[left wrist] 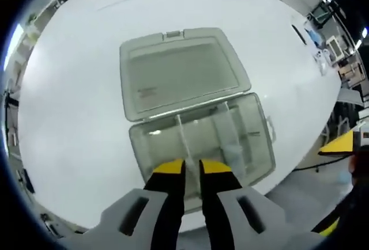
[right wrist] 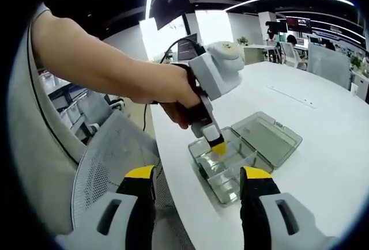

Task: Insert the divider into the dual guide fixture by aligning both edges with the guide slots and pushing it downward to the bottom, including one-sided entry, uneven engagement, binding, and posture correction.

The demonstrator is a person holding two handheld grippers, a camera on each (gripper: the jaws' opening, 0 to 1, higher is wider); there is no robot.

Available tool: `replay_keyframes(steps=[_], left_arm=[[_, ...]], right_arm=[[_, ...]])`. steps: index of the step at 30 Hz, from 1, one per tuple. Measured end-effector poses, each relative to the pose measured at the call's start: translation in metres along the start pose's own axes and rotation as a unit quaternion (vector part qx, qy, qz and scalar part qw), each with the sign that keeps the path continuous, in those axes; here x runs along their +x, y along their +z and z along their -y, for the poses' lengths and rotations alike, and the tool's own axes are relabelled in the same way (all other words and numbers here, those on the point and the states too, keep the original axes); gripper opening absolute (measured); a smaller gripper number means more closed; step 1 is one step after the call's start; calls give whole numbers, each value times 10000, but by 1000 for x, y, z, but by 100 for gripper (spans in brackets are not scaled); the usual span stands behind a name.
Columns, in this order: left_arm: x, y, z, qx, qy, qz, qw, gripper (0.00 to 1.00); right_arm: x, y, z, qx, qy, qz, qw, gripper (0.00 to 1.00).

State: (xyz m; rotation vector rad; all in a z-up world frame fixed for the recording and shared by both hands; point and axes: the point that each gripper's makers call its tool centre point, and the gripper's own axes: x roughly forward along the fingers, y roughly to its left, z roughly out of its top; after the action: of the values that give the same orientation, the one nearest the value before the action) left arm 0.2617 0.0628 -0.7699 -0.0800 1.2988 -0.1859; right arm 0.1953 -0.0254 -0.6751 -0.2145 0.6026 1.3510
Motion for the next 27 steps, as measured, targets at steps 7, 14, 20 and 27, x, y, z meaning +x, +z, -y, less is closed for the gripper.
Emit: replay_keyframes(steps=[7, 14, 20, 27], left_arm=[[-10, -1, 3, -246, -340, 169, 9990, 11], [-23, -5, -3, -642, -689, 444, 9946, 10], [-33, -9, -3, -833, -1005, 683, 9891, 9], [-45, -10, 3, -798, -1519, 1136, 9786, 13]], right_arm=[[-1, 2, 0, -35, -10, -13, 10000, 56], [-4, 4, 2, -42, -15, -45, 10000, 56], [-5, 5, 2, -71, -11, -74, 9999, 57], [-6, 4, 5, -82, 10, -89, 9999, 57]])
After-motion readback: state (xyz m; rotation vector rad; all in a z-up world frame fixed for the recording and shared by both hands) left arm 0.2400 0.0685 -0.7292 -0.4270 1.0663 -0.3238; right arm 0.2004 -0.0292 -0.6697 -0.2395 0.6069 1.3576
